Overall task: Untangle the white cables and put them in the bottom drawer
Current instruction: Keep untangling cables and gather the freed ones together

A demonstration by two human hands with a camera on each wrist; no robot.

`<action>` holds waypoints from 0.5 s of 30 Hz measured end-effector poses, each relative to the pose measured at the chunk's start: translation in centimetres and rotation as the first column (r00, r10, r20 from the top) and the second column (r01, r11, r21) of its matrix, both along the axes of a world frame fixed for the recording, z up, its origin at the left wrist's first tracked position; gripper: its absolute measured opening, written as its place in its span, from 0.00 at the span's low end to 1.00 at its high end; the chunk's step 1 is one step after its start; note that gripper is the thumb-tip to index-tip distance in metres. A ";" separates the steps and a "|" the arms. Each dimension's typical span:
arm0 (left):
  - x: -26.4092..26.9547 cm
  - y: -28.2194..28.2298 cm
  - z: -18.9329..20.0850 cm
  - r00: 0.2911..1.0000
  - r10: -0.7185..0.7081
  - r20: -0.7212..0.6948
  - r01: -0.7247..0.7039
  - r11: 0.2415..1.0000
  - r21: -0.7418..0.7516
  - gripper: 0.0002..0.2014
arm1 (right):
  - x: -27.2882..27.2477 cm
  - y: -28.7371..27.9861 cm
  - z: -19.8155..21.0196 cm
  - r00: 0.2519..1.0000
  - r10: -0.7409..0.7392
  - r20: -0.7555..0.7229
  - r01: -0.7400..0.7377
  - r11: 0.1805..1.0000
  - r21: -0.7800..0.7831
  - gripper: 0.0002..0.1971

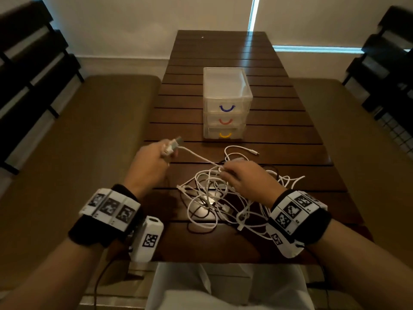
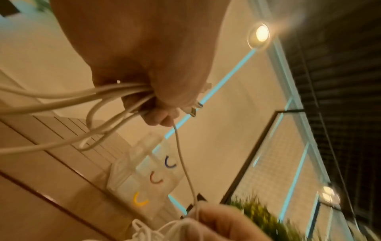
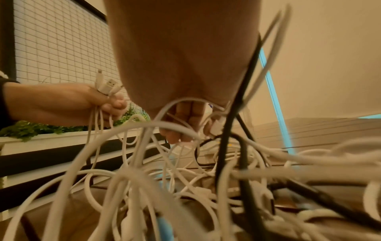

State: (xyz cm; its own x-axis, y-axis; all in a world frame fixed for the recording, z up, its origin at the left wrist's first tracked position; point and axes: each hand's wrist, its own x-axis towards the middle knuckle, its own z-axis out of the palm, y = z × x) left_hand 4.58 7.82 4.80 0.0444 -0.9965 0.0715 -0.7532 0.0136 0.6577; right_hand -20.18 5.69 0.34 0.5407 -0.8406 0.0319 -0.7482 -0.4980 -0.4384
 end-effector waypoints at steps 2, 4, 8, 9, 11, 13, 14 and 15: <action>0.2 0.3 0.8 0.960 0.037 -0.276 -0.049 0.998 -0.038 0.16 | -0.1 -0.4 0.0 0.999 -0.012 0.040 0.012 1.000 -0.003 0.08; -0.4 0.9 1.4 0.898 0.013 -0.439 -0.036 0.998 -0.044 0.17 | 0.3 -0.8 -0.3 0.999 -0.032 0.028 0.032 0.999 -0.017 0.06; -0.8 0.8 1.2 0.605 0.043 -0.795 -0.192 0.977 -0.094 0.17 | 0.2 -1.4 -1.0 0.996 -0.079 -0.029 0.077 0.995 -0.061 0.07; -0.3 0.7 1.4 0.496 0.060 -0.866 -0.255 0.964 -0.079 0.18 | -0.2 -1.7 -1.2 0.994 -0.098 -0.052 0.095 0.993 -0.064 0.07; 0.7 0.4 2.0 0.383 0.040 -0.923 -0.314 0.945 -0.089 0.17 | -1.0 -2.5 -1.1 0.985 -0.164 -0.047 0.162 0.985 -0.054 0.07; 1.2 0.4 2.7 0.468 0.013 -0.884 -0.317 0.936 -0.155 0.15 | -1.1 -3.5 -0.2 0.966 -0.252 0.059 0.256 0.964 -0.070 0.08; 1.3 0.4 2.8 0.512 0.006 -0.859 -0.317 0.931 -0.183 0.15 | -0.8 -3.9 0.6 0.939 -0.298 0.170 0.316 0.944 -0.092 0.08; 1.3 0.4 2.9 0.540 0.002 -0.842 -0.312 0.929 -0.198 0.15 | -0.4 -4.2 1.6 0.895 -0.326 0.303 0.375 0.919 -0.119 0.08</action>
